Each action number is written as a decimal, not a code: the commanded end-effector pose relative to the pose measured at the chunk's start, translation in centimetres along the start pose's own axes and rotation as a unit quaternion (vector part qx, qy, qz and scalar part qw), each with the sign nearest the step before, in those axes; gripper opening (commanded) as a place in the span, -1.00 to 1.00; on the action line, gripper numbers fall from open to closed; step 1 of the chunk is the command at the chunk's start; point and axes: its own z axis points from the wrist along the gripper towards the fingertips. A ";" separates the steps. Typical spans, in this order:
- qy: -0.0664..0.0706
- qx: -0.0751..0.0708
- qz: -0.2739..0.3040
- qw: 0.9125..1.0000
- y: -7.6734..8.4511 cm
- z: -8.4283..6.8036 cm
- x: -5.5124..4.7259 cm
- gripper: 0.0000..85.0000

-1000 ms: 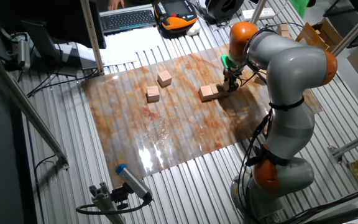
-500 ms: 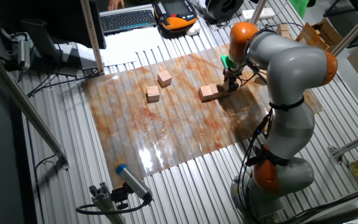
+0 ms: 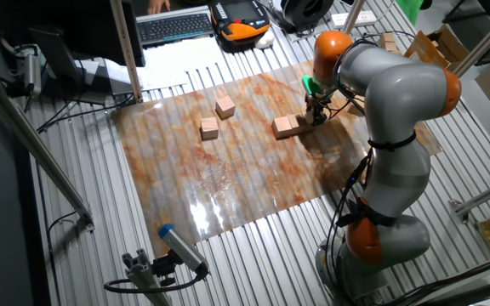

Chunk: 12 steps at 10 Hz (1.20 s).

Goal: Stack the blocks into a pyramid shape

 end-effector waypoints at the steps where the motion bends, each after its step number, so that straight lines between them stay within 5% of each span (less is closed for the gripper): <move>1: -0.001 0.003 -0.001 1.000 -0.1 0.3 0.0 -1.00; 2: -0.003 0.005 -0.001 1.000 -0.2 0.3 0.0 -0.60; 3: -0.006 0.008 0.001 1.000 -0.2 0.3 0.0 -0.60; 4: -0.010 0.013 0.004 1.000 -0.2 0.3 0.0 -0.20; 5: -0.011 0.015 0.007 1.000 -0.2 0.4 0.0 -0.20; 7: -0.010 0.019 0.018 1.000 -0.2 0.4 0.0 0.60; 11: -0.009 0.024 0.031 0.999 -0.3 0.6 0.1 0.60; 12: -0.009 0.025 0.033 0.999 -0.3 0.6 0.1 1.00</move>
